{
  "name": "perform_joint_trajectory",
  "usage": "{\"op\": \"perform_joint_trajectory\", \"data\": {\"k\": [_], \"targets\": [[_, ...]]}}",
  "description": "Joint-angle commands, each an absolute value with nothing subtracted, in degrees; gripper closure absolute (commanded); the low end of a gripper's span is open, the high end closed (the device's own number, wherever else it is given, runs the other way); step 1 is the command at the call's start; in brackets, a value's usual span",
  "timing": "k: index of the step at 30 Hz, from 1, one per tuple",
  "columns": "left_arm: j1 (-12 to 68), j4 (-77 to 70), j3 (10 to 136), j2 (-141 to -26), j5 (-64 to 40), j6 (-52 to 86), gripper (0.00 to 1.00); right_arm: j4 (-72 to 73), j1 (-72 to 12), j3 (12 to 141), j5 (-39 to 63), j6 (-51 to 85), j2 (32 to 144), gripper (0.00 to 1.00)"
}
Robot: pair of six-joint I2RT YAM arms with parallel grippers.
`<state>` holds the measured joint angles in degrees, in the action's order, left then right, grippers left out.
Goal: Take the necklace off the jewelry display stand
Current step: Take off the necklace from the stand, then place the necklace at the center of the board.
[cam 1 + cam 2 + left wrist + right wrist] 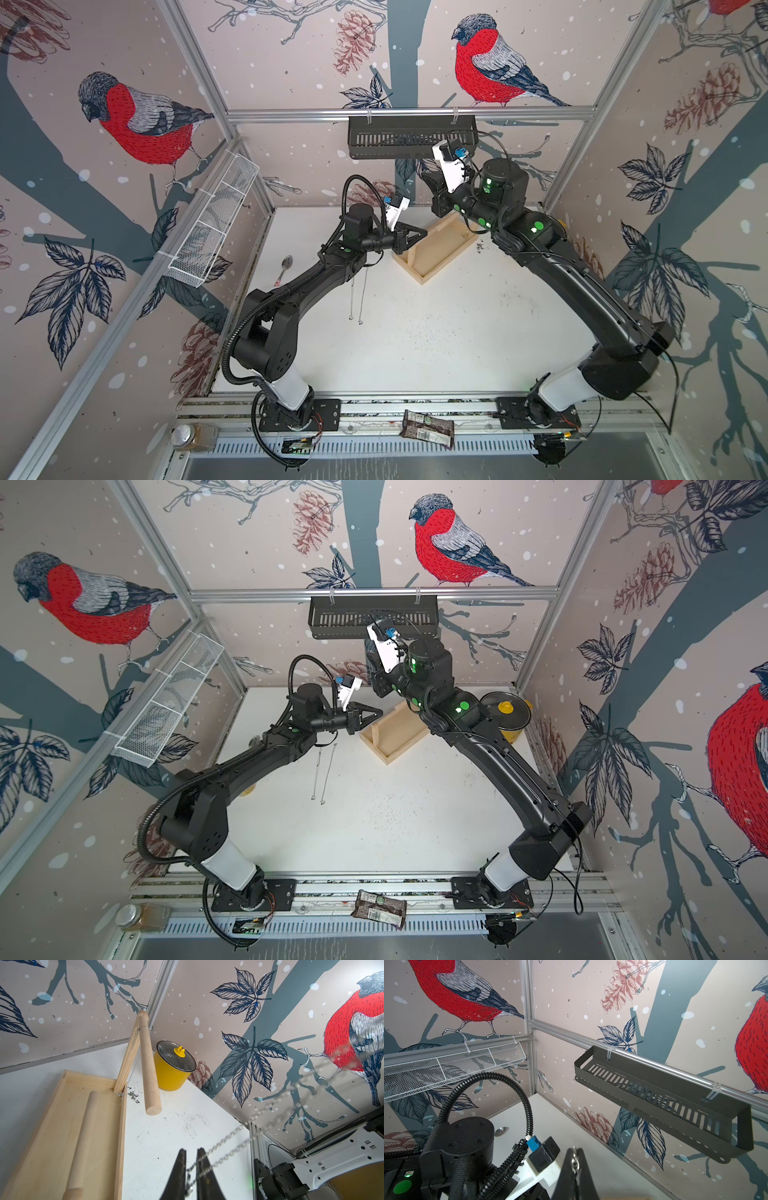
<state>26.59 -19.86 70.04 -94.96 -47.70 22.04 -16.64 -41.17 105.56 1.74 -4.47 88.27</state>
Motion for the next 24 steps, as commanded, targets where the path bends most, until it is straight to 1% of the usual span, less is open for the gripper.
{"op": "perform_joint_trajectory", "data": {"k": [1, 5, 8, 11, 24], "targets": [[26.72, -20.68, 70.31, -94.79, -47.33, 20.91, 0.88, -16.02, -41.39, 105.98, 1.85, -4.83, 88.19, 0.96], [26.68, -20.50, 70.34, -94.82, -47.20, 20.86, 0.90, -16.02, -41.40, 105.82, 1.76, -4.91, 88.16, 0.96], [26.87, -19.67, 70.14, -94.61, -46.91, 20.94, 0.97, -16.15, -41.40, 105.57, 1.70, -4.83, 88.25, 0.95], [27.96, -18.39, 69.21, -94.05, -44.73, 20.77, 1.00, -16.69, -41.35, 105.32, 1.61, -5.02, 88.61, 0.95], [28.64, -18.45, 62.95, -88.77, -43.60, 26.59, 1.00, -15.01, -41.29, 99.13, 3.57, -4.68, 85.72, 0.96]]}}
